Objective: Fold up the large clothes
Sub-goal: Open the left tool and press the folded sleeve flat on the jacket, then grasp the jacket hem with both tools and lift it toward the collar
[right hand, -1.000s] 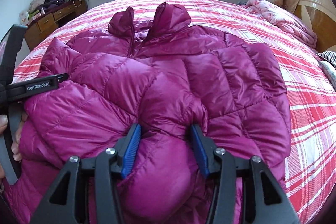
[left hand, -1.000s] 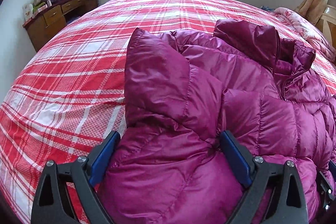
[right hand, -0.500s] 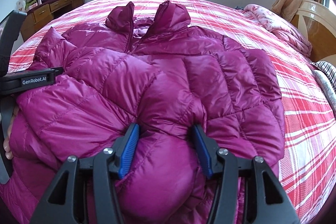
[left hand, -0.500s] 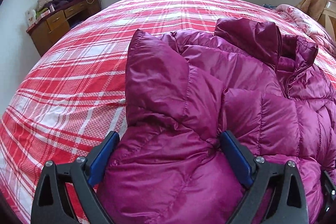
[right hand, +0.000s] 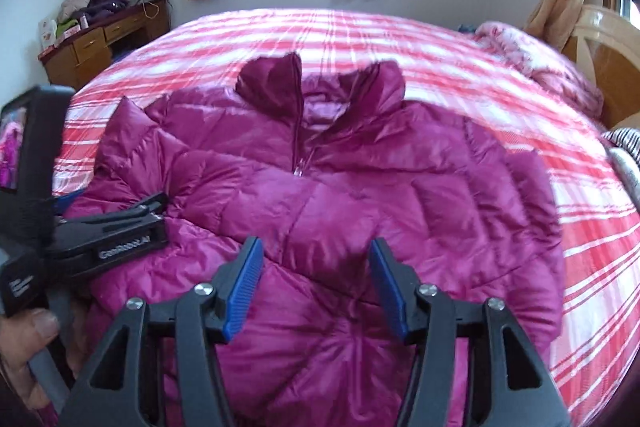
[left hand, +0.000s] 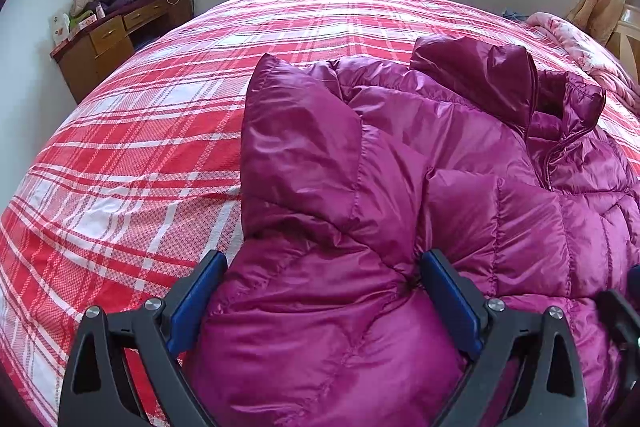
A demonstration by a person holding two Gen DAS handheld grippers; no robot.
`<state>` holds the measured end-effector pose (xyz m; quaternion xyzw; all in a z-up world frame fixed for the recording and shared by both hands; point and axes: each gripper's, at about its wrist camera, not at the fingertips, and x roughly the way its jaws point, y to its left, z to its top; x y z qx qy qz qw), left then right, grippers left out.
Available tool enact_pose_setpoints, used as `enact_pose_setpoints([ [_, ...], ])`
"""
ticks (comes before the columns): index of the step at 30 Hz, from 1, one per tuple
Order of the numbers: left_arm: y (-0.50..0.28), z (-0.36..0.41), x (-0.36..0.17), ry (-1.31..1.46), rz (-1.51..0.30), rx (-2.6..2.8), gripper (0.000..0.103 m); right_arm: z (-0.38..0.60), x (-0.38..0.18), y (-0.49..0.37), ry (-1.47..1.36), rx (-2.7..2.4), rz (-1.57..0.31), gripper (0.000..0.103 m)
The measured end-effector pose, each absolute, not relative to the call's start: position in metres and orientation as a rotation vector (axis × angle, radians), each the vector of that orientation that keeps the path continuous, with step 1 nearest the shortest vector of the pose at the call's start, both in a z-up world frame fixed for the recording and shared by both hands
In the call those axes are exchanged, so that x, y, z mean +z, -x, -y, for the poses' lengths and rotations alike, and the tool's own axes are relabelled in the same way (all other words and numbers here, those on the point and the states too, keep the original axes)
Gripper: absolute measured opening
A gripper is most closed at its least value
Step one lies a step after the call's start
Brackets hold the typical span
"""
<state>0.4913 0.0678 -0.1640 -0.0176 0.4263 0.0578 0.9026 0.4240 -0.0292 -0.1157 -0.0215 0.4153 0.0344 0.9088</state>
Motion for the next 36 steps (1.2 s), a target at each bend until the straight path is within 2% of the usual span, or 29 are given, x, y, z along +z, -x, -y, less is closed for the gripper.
enact_pose_setpoints([
  [7,-0.490,-0.076,-0.163,0.076,-0.886,0.111,0.098,0.028,-0.131,-0.424,0.066,0.073,-0.880,0.059],
  [16,-0.467,-0.065,-0.112,0.092,-0.749,0.035,0.098,0.027,-0.133,-0.422,0.063,0.072,-0.870,0.059],
  [22,-0.493,-0.051,-0.150,-0.084,-0.858,0.176,0.098,0.029,-0.132,-0.421,0.053,0.075,-0.868,0.059],
  [27,-0.499,-0.077,-0.168,0.084,-0.931,0.120,0.102,0.027,-0.133,-0.422,0.070,0.069,-0.872,0.059],
  [36,-0.501,-0.082,-0.168,0.094,-0.931,0.116,0.102,0.024,-0.134,-0.423,0.084,0.062,-0.872,0.060],
])
